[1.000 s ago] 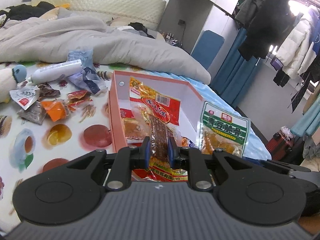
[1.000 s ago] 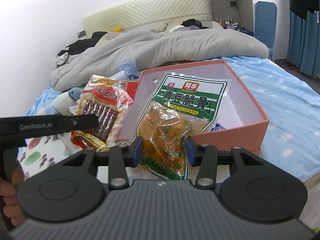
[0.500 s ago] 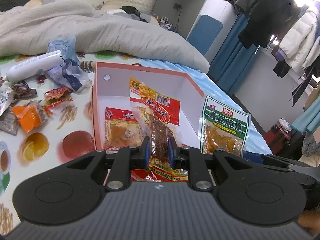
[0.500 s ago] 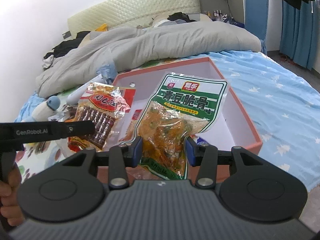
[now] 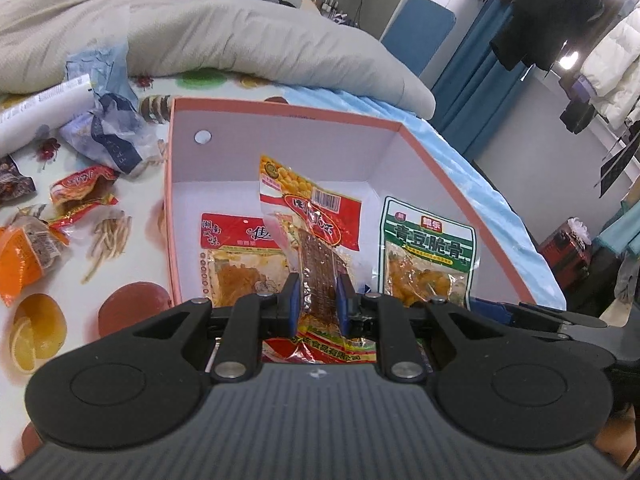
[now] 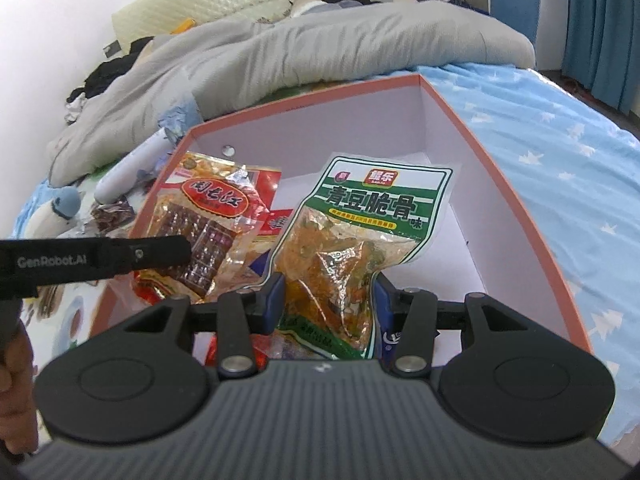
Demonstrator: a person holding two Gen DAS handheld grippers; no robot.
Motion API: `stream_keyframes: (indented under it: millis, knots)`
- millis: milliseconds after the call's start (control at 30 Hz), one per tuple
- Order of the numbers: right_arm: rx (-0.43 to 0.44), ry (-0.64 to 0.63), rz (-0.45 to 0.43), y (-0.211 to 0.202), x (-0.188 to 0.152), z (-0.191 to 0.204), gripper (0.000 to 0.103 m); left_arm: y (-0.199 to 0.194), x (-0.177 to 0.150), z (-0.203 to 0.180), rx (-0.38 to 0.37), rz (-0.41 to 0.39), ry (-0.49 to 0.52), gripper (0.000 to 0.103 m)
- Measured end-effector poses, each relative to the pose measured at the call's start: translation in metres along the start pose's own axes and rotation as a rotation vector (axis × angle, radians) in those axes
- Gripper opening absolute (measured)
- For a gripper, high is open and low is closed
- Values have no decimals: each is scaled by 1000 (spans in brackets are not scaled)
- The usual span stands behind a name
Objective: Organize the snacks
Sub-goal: 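Open both tools to drop the two bags into the pink box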
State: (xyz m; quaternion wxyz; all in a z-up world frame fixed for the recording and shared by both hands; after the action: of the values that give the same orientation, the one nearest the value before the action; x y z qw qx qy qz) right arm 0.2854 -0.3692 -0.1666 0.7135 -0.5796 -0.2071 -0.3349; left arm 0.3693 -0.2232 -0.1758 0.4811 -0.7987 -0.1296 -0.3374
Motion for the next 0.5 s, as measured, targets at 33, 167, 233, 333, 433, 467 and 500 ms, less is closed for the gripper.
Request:
stream_keyframes:
  millis: [33, 167, 233, 333, 433, 467, 500]
  knots:
    - [-4, 1, 1, 1, 1, -1, 53, 3, 1, 1, 0, 0, -2, 22]
    - [-1, 30, 17, 2, 0, -5, 56, -3, 1, -1, 1, -14, -3, 39]
    - [2, 41, 24, 0, 0, -5, 56, -10, 2, -4, -13, -23, -5, 51]
    - [-2, 34, 13, -9, -1, -1, 57, -24, 1, -9, -1, -47, 13, 57]
    - [2, 35, 8, -21, -4, 2, 61, -41, -2, -16, 2, -63, 20, 57]
    - [6, 34, 6, -26, -6, 4, 68, -46, -3, -17, 6, -67, 22, 57]
    - [9, 31, -1, -31, -7, 5, 80, -53, -5, -19, 6, -74, 23, 57]
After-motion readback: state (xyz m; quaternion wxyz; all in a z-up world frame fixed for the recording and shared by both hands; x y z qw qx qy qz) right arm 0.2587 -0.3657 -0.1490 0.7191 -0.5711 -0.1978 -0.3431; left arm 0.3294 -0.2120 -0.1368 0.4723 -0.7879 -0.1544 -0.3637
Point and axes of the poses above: each gripper's, at about its wrist camera, not at the fingertips, and y roughly the way its jaws point, z to its left, x to its top, the point moved 5 cm from there along y, roughly the way its jaws point, and after that the axes turned 4 degrees about y, right-handed, at the moved point
